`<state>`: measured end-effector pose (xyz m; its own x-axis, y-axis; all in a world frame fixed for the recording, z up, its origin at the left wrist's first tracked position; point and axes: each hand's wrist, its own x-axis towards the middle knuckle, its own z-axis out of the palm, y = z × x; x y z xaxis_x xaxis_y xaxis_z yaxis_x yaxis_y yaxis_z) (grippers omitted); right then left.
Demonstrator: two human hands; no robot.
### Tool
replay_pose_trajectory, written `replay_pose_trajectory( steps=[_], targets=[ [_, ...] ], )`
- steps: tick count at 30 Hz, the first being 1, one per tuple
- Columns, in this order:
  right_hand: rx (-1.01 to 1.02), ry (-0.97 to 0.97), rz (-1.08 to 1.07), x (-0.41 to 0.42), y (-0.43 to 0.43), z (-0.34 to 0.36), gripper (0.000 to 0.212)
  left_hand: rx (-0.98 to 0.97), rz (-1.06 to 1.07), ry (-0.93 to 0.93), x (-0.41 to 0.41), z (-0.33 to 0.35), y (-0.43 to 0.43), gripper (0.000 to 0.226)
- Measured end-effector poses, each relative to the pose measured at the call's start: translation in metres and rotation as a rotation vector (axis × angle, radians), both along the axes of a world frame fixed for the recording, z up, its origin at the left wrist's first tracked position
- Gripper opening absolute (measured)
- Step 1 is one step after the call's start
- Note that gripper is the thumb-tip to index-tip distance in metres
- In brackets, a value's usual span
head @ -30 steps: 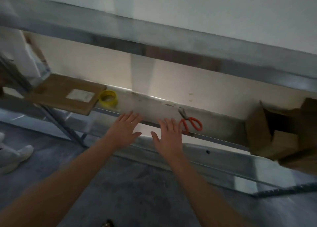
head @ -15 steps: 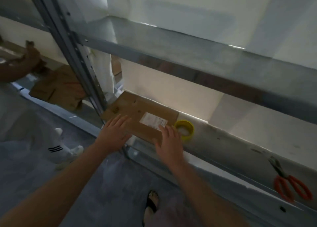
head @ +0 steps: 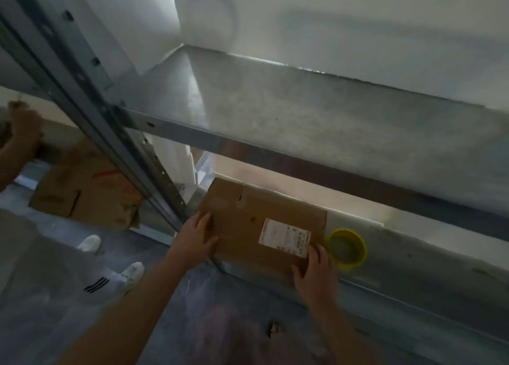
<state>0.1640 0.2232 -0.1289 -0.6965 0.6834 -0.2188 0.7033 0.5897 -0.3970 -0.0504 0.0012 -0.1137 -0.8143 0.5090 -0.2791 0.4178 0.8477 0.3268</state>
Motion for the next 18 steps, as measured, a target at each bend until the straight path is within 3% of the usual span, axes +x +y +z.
replay_pose_trajectory(
  steps=[3, 11, 18],
  targets=[
    [-0.011, -0.012, -0.176, -0.005, -0.010, -0.001, 0.071, -0.032, -0.017, -0.060, -0.017, -0.009, 0.009, 0.076],
    [-0.280, 0.200, -0.505, -0.015, -0.011, 0.003, 0.078, -0.007, 0.063, -0.112, -0.023, -0.013, 0.021, 0.079],
    [-0.369, 0.257, -0.535, -0.011, -0.003, 0.008, 0.086, -0.011, 0.111, -0.123, -0.030, -0.011, 0.032, 0.088]
  ],
)
